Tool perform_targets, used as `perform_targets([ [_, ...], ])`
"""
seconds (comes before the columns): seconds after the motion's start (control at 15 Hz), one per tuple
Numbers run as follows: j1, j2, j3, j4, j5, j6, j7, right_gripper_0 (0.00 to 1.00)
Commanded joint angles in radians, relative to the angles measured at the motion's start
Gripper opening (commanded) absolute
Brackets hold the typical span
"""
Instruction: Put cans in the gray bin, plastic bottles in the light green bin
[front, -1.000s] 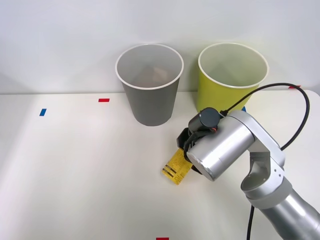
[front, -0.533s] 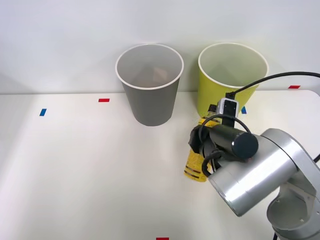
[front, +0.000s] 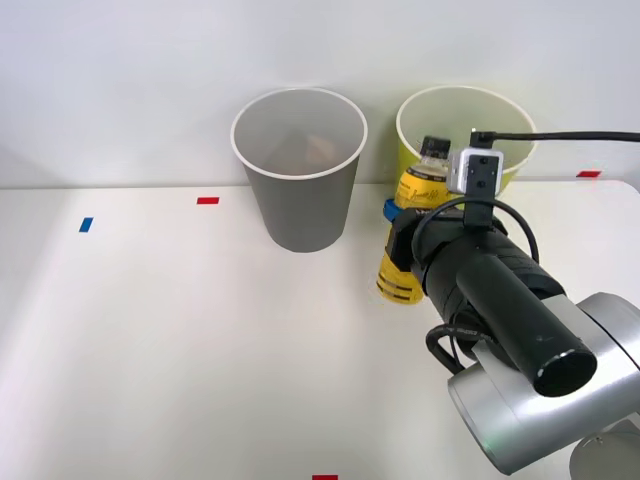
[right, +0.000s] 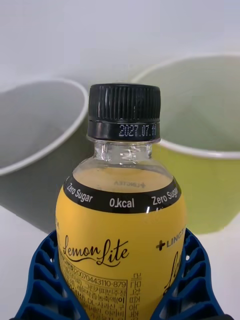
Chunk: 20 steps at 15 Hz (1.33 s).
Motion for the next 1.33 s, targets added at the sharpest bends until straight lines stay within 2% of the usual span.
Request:
perform_targets([
  [0.07, -0.001, 0.005, -0.078, -0.002, 0.004, -0.193, 0.002, 0.0],
  [0.2, -0.002, 0.006, -0.124, -0.001, -0.011, -0.285, 0.004, 0.0],
  [0.33, -0.03, -0.009, -0.186, -0.001, -0.08, -0.347, 0.018, 0.0],
  [0.6, -0.12, -0.035, -0.289, 0.032, -0.2, -0.347, 0.035, 0.0],
  [1.13, -0.37, -0.038, -0.388, 0.454, -0.183, -0.464, 0.041, 0.0],
  [1.33, -0.41, -0.041, -0.399, 0.544, -0.175, -0.478, 0.045, 0.0],
])
